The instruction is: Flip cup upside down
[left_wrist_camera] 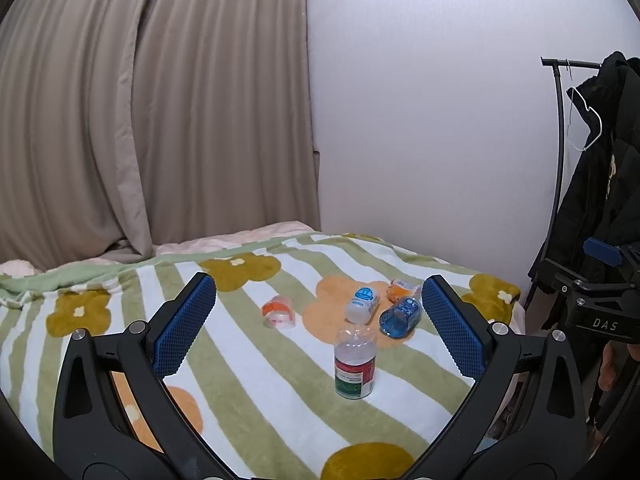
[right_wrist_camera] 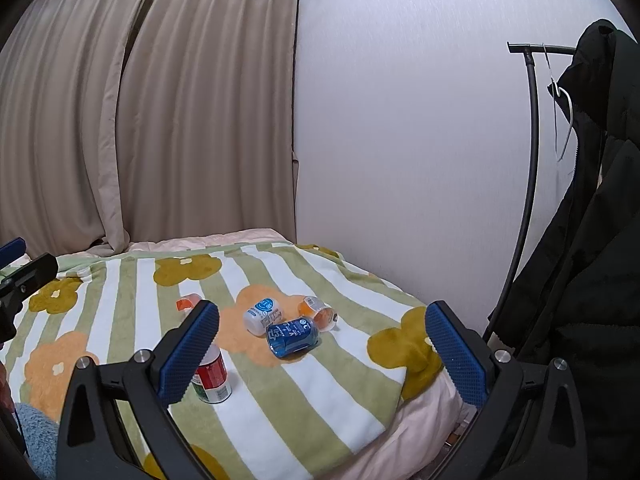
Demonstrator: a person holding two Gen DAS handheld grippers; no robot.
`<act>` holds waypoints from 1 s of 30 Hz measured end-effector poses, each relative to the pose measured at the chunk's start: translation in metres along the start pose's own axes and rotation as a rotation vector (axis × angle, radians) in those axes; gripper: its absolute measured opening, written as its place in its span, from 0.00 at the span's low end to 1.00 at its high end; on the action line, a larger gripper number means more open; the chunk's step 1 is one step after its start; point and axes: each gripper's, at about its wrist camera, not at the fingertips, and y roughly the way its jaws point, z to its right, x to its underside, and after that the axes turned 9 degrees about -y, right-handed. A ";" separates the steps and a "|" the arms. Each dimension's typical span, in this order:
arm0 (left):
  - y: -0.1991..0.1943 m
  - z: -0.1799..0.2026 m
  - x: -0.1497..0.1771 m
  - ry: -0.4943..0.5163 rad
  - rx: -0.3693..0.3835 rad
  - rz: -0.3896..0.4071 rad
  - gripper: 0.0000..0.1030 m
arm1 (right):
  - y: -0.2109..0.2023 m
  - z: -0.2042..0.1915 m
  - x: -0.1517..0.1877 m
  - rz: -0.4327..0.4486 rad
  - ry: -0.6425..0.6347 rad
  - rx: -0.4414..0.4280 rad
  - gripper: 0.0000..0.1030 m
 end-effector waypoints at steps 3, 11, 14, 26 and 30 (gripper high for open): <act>0.001 0.001 -0.001 0.001 0.003 -0.002 1.00 | 0.000 0.000 0.001 -0.002 0.001 -0.001 1.00; -0.001 0.002 -0.001 0.002 0.002 0.006 1.00 | 0.000 -0.001 0.004 -0.007 0.005 -0.002 1.00; -0.001 0.002 -0.001 0.001 0.002 0.006 1.00 | -0.001 -0.001 0.004 -0.006 0.003 -0.002 1.00; -0.002 0.004 -0.001 0.001 0.006 0.015 1.00 | 0.001 -0.002 0.005 -0.006 0.008 -0.001 1.00; -0.003 0.006 -0.002 0.001 0.008 0.018 1.00 | -0.001 -0.005 0.006 0.002 0.008 0.001 1.00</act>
